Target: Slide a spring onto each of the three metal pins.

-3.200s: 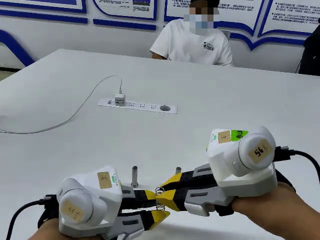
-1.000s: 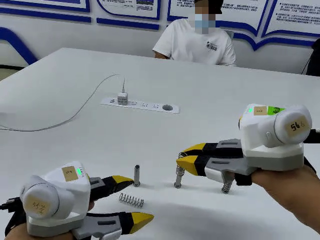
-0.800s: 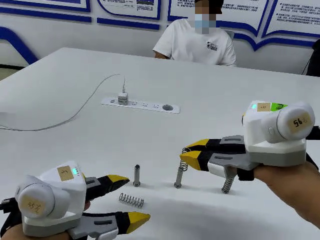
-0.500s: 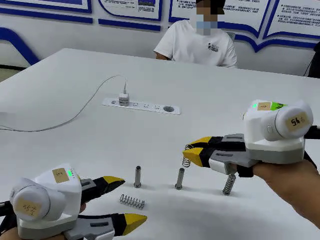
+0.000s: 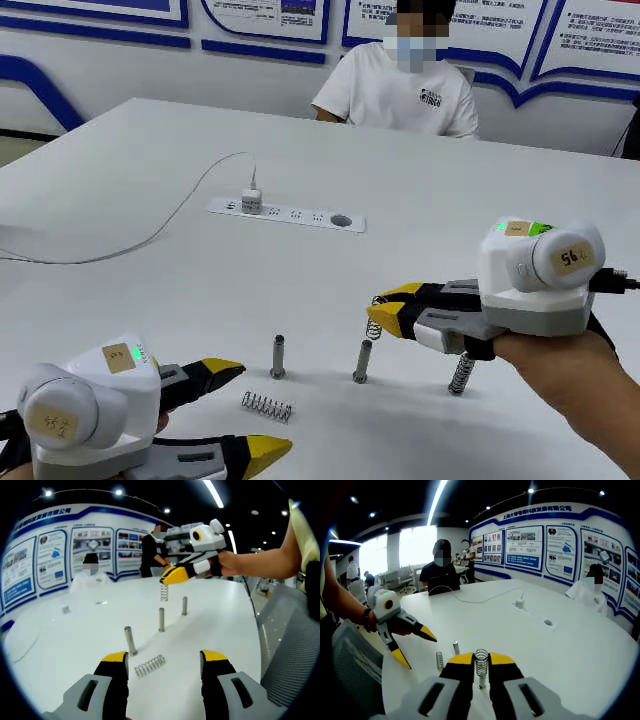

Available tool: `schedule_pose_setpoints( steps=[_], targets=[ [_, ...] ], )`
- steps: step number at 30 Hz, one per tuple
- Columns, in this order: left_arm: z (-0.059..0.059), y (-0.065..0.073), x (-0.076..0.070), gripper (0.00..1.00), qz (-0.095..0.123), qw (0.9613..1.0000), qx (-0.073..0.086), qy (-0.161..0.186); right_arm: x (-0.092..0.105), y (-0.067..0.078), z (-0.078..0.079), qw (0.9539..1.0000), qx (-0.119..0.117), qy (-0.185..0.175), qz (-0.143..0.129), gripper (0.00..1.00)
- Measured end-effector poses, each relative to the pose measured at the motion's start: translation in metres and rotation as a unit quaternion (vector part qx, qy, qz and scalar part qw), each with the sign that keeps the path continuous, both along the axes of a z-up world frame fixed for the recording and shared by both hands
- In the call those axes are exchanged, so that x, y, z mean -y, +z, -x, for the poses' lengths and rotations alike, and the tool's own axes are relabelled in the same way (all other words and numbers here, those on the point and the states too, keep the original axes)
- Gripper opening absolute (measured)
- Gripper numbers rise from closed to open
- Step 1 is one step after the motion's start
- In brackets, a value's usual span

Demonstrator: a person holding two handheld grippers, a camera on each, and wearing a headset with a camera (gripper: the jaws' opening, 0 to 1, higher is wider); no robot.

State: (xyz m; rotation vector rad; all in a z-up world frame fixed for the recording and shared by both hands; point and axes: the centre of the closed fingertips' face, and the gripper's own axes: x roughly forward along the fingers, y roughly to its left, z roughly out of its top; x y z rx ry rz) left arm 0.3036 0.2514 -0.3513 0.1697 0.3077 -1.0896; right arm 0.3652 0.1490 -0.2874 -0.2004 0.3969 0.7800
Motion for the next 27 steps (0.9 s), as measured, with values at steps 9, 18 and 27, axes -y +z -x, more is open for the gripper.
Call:
schedule_pose_setpoints(
  steps=[9, 18, 27],
  targets=[
    [0.000, -0.001, -0.002, 0.59, 0.001, 1.0000, -0.003, 0.003, 0.000, -0.011, -0.003, 1.0000, -0.008, -0.004, 0.000, 0.12],
    [-0.002, -0.004, -0.004, 0.59, 0.000, 1.0000, -0.004, 0.006, 0.000, -0.017, -0.004, 0.9999, -0.016, -0.005, -0.001, 0.12],
    [-0.002, -0.005, -0.005, 0.58, 0.000, 0.9999, -0.005, 0.009, 0.000, -0.021, -0.007, 0.9998, -0.018, -0.006, -0.004, 0.12]
  ],
)
